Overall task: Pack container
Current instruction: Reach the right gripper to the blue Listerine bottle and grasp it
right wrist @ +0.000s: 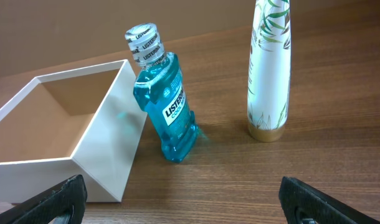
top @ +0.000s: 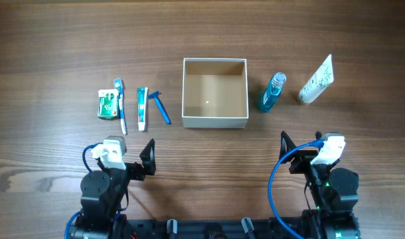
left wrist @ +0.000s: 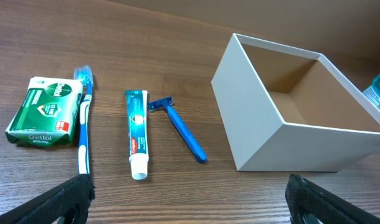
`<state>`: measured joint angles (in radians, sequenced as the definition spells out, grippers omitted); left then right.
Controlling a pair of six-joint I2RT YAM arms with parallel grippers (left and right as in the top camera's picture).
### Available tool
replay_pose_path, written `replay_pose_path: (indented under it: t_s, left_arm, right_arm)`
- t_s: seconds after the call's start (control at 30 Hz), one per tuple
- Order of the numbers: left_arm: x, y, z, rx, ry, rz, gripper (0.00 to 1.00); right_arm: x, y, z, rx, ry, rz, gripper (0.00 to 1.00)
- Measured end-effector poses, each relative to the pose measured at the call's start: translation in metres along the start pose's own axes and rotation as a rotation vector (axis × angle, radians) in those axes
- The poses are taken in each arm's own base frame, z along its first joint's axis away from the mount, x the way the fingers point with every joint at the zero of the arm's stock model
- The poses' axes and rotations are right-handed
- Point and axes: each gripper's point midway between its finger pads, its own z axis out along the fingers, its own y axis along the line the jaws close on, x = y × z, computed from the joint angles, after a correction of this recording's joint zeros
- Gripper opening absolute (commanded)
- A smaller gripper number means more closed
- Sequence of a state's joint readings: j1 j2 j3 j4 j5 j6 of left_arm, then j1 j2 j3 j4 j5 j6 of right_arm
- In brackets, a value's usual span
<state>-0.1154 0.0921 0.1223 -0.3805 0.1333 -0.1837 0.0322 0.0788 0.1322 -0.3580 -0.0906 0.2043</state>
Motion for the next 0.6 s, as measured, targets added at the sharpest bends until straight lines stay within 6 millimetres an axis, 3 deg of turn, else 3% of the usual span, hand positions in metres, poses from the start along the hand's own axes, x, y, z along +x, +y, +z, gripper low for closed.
replay_pose_path:
  t_s: [0.33,0.43,0.53,0.6]
  left_arm:
    - [0.000,0.000,0.000,0.000,0.001,0.000,1.00]
    - [0.000,0.000,0.000,0.000,0.001,0.000,1.00]
    - [0.000,0.000,0.000,0.000,0.000,0.000,1.00]
    - [0.000,0.000,0.000,0.000,0.001,0.000,1.00]
  right_arm:
    - [0.000,0.000,0.000,0.000,0.000,0.002,1.00]
    - [-0.002,0.001,0.000,-0.008,-0.005,0.077,1.00]
    - [-0.014,0.018,-0.003,-0.097,-0.034,0.087,1.00]
    - [-0.036,0.032,-0.014,-0.147,-0.039,0.086,1.00]
